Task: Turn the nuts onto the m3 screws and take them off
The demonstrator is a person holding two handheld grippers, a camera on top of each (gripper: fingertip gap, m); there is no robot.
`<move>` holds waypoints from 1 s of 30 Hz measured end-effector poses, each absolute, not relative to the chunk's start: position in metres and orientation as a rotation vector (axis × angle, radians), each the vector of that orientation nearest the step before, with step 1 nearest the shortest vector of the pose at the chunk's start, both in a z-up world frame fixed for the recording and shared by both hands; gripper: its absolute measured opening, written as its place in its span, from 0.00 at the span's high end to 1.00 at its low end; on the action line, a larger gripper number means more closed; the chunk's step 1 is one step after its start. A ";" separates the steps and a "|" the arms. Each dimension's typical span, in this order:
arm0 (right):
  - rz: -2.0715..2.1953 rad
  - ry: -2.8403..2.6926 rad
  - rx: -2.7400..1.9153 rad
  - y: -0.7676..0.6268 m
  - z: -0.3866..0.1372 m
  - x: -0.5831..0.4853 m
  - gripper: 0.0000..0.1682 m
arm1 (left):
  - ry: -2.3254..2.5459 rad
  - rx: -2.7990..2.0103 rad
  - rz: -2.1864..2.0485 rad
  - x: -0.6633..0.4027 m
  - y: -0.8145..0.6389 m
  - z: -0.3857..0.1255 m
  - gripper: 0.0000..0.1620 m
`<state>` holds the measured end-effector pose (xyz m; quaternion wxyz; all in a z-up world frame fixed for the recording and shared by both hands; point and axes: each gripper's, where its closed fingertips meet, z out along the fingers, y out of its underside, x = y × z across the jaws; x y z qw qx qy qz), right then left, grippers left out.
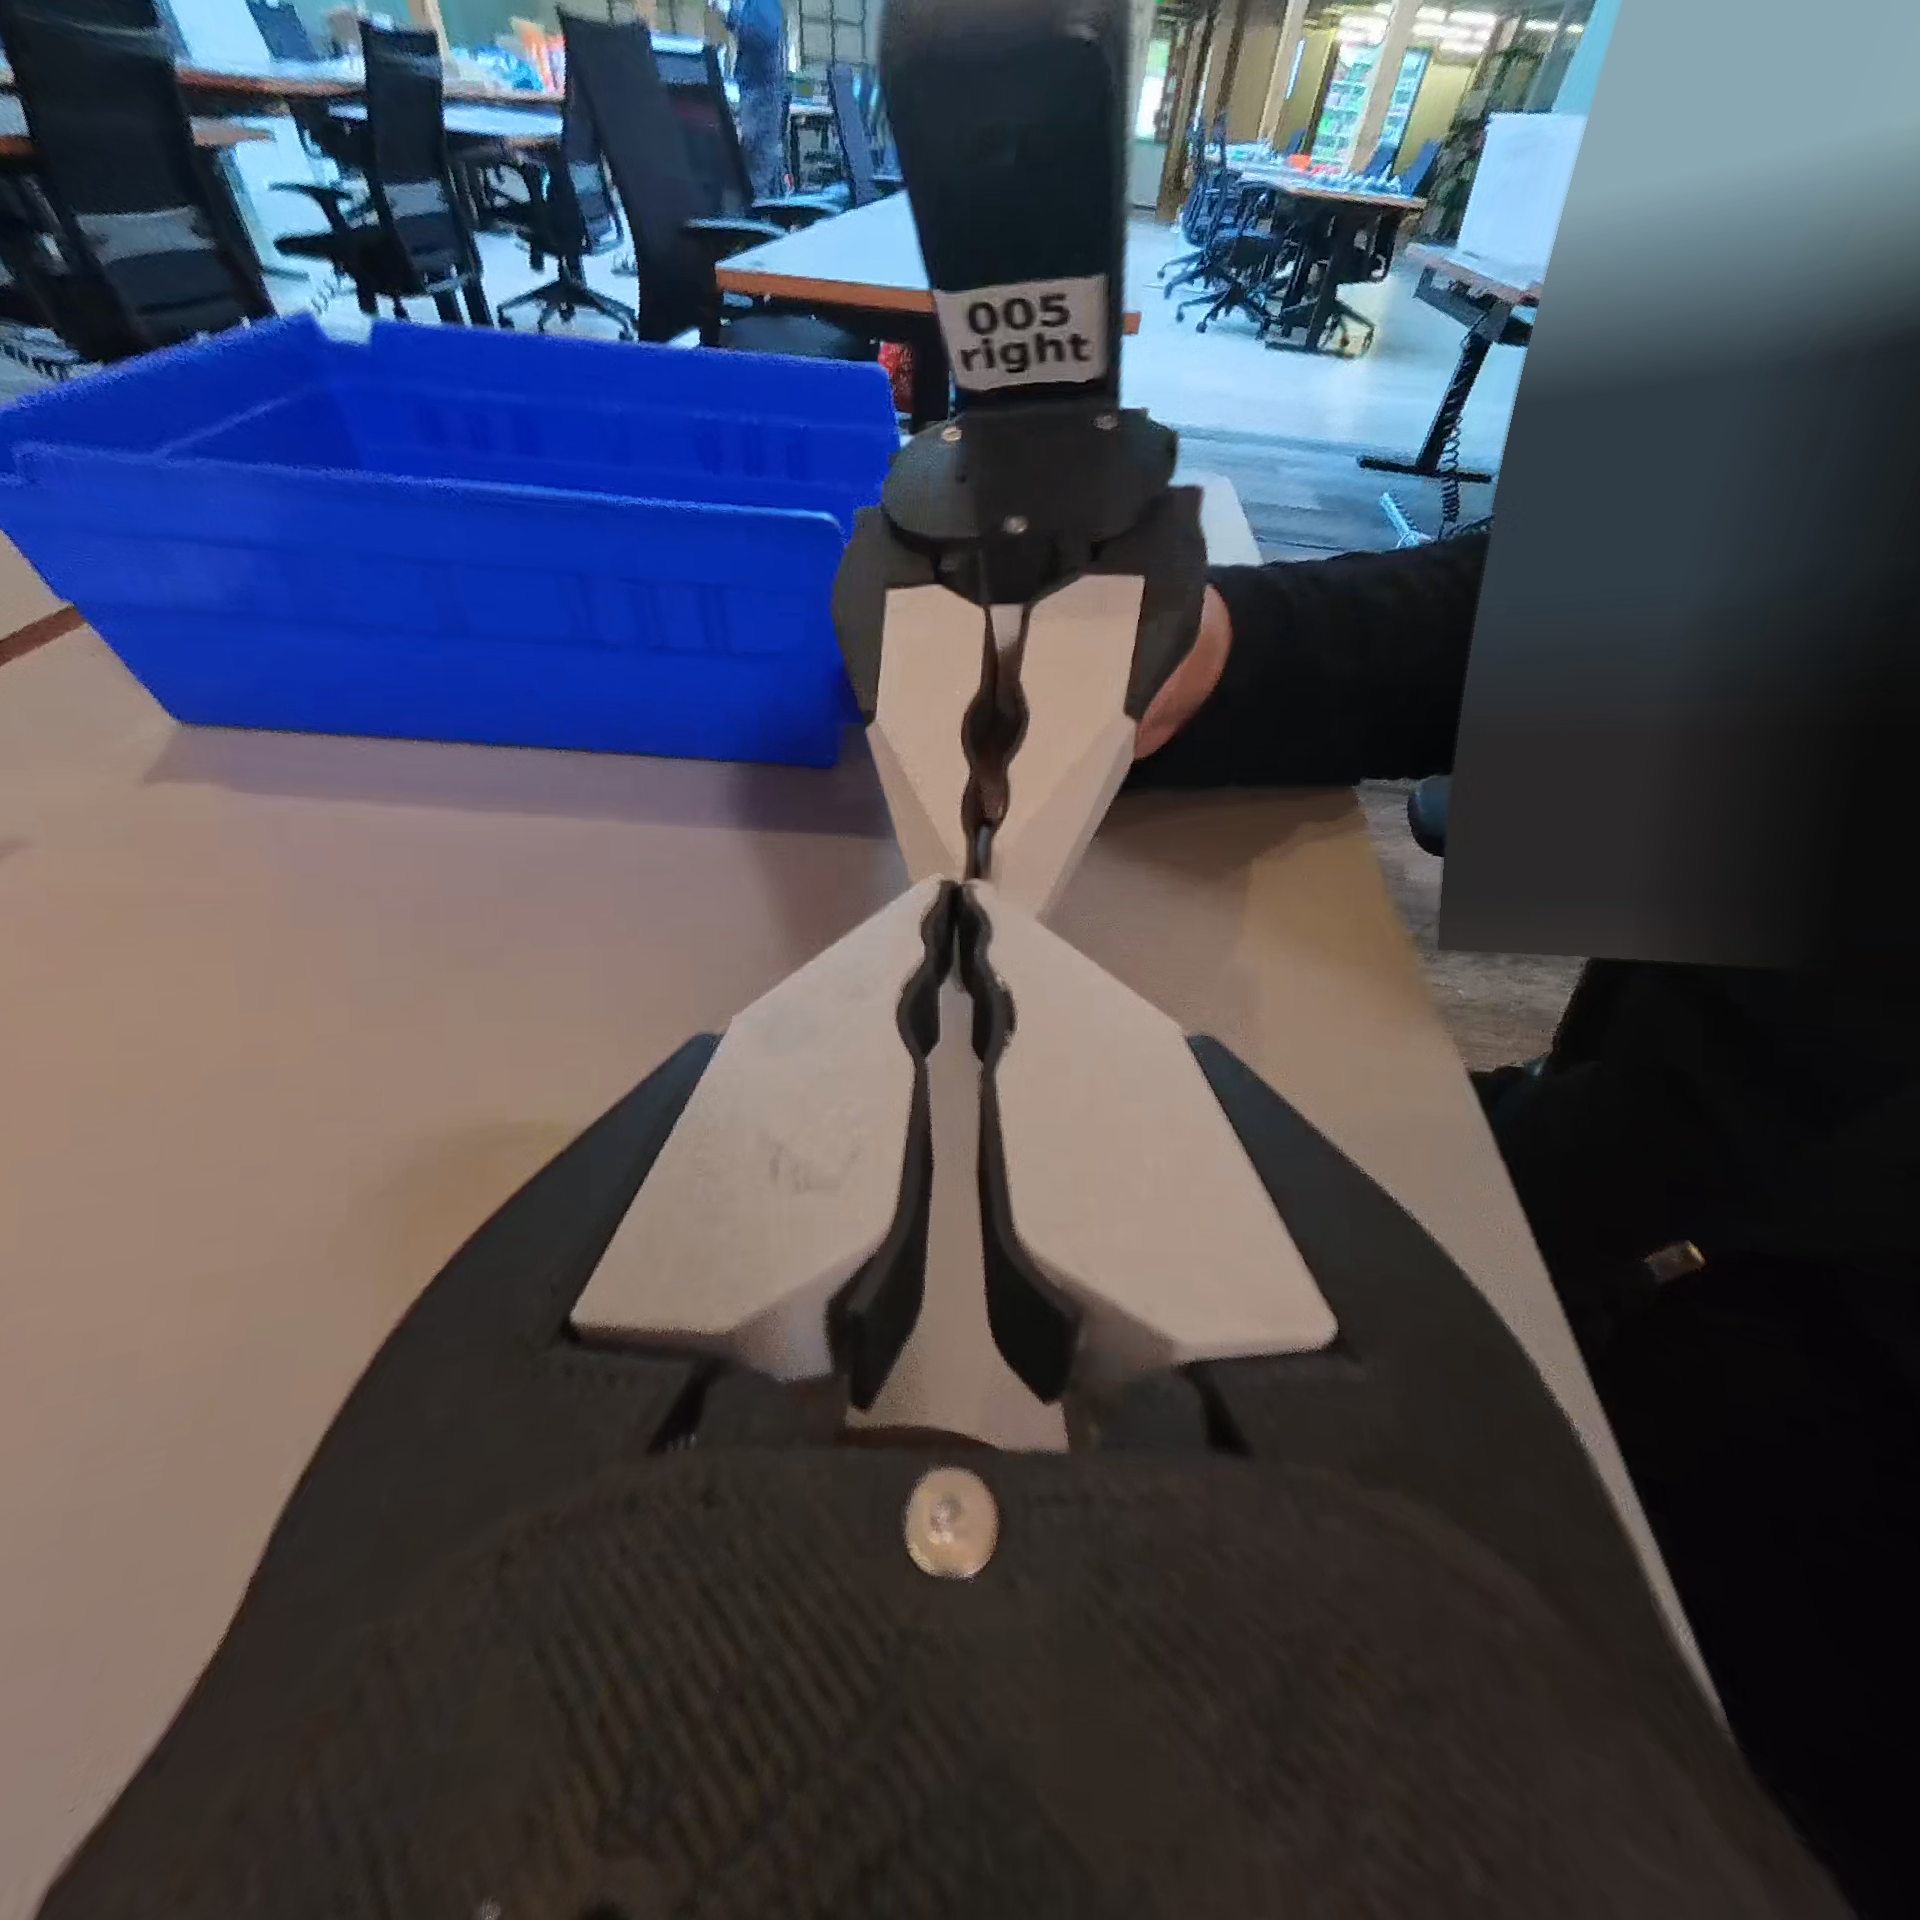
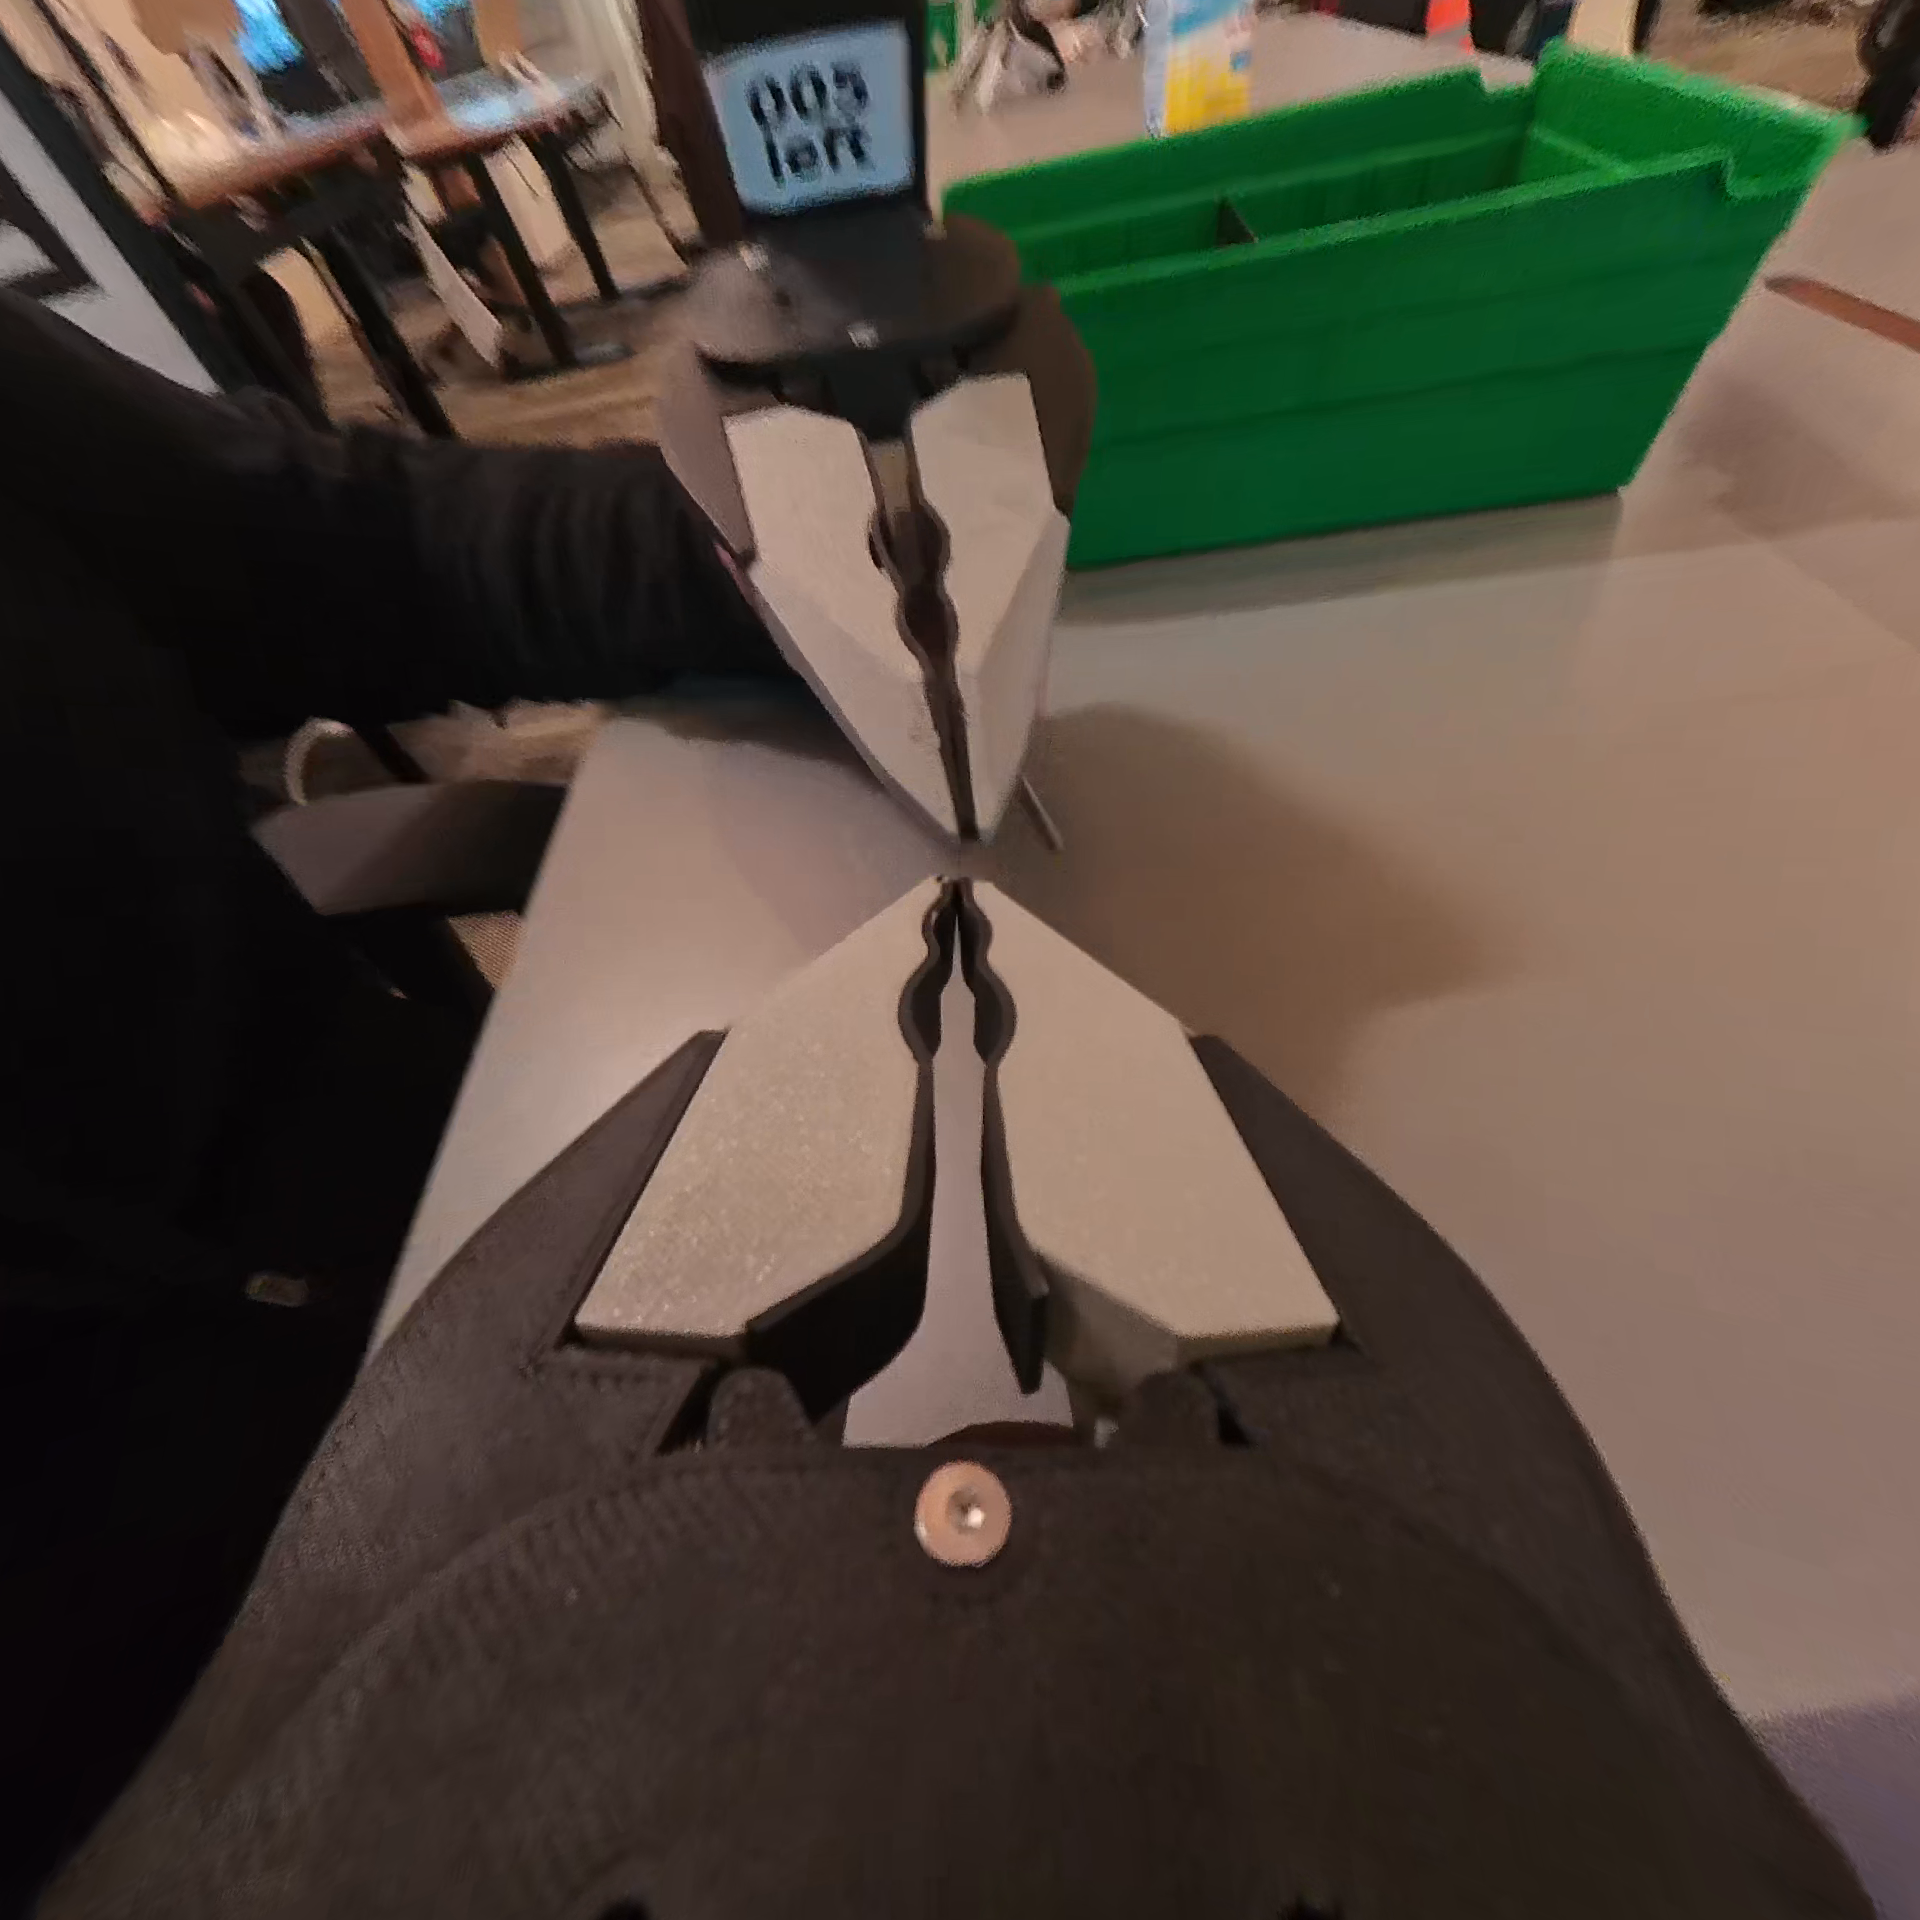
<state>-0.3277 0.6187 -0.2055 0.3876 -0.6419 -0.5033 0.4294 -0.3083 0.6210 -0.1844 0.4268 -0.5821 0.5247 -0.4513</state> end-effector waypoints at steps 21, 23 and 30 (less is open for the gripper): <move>0.812 -1.325 -1.906 0.640 -0.257 -0.364 0.91 | 0.936 -1.419 -1.078 -0.364 0.673 -0.129 0.94; 0.812 -1.327 -1.886 0.642 -0.255 -0.376 0.90 | 0.935 -1.443 -0.981 -0.367 0.679 -0.132 0.89; 0.832 -1.297 -1.840 0.655 -0.247 -0.426 0.85 | 0.682 -1.404 -0.862 -0.399 0.705 -0.103 0.84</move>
